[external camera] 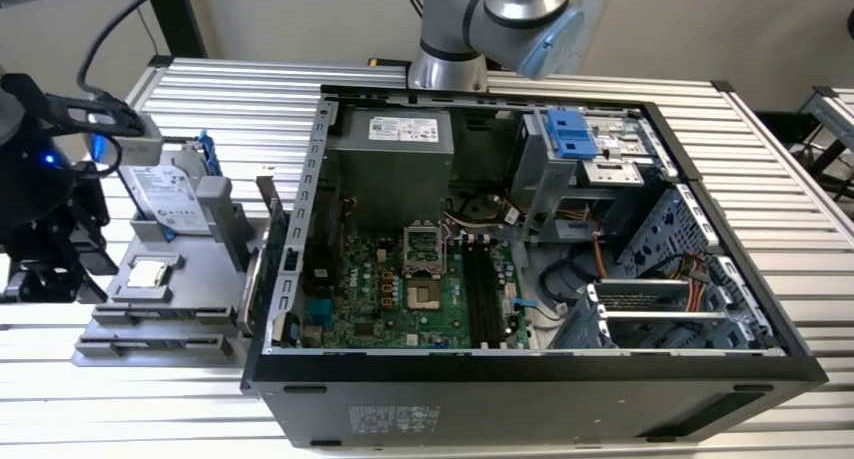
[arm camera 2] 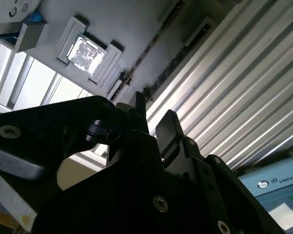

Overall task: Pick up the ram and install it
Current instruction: 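Pick up the ram and move it above insertion slot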

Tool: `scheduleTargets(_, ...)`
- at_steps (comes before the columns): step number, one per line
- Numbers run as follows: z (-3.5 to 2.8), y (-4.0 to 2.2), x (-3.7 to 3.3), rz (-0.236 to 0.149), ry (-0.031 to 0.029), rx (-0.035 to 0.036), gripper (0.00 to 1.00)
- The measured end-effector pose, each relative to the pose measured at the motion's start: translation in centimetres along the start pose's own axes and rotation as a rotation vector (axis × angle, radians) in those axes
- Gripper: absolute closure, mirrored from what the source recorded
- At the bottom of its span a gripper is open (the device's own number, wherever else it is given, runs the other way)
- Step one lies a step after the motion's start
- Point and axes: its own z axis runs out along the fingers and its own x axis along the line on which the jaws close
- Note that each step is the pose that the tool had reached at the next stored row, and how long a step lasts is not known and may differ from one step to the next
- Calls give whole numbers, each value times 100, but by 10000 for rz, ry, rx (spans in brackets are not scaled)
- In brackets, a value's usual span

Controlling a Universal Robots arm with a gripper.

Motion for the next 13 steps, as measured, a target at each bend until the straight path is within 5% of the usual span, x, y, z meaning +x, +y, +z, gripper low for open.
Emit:
scheduleTargets(4,71,2,55,114,-2,49,0)
scheduleTargets(13,218,-9,63,304,-3,54,0)
